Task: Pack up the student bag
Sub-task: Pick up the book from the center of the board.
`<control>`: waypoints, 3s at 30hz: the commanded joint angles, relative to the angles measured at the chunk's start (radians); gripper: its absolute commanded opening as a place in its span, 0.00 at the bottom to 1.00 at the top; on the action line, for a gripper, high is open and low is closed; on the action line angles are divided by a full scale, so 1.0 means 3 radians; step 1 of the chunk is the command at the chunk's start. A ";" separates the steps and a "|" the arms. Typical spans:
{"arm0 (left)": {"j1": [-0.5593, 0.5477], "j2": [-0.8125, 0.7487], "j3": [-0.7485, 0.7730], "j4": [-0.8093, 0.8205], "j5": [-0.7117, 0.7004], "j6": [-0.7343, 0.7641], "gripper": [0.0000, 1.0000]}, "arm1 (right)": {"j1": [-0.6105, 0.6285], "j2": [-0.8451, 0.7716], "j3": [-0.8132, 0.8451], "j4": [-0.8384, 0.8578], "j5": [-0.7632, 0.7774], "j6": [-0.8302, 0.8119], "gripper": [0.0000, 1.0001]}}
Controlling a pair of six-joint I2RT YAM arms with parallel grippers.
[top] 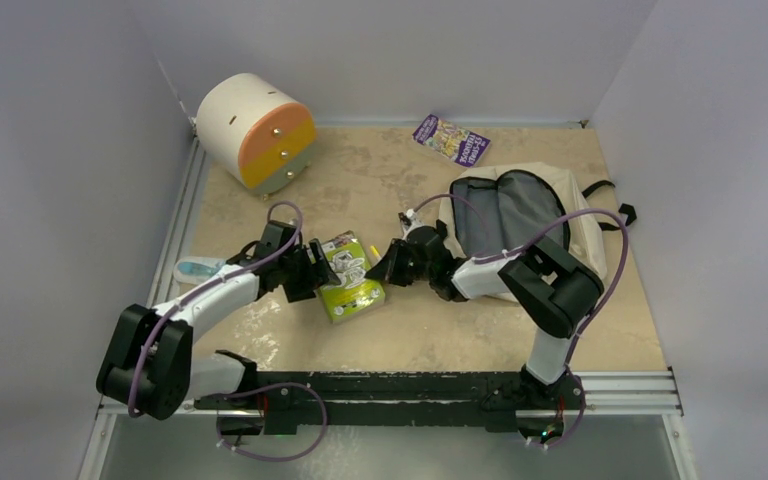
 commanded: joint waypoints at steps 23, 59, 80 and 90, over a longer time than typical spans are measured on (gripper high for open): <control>-0.0011 -0.0143 -0.0351 0.0576 0.0365 -0.0433 0.74 | -0.0393 0.0238 -0.0801 0.1129 -0.0997 0.0997 0.00; -0.0011 -0.0824 0.0084 0.0639 0.0345 -0.0279 0.00 | -0.0390 -0.0844 -0.0301 -0.0166 -0.0349 0.0013 0.46; -0.0011 -0.1243 0.1128 0.0280 0.1244 0.1222 0.00 | -0.0391 -0.2599 -0.0171 -0.0433 0.0027 -0.0985 0.71; -0.0011 -0.0842 0.1667 -0.0017 0.2112 0.2046 0.00 | -0.0396 -0.3076 -0.0009 -0.0309 -0.0032 -0.1756 0.83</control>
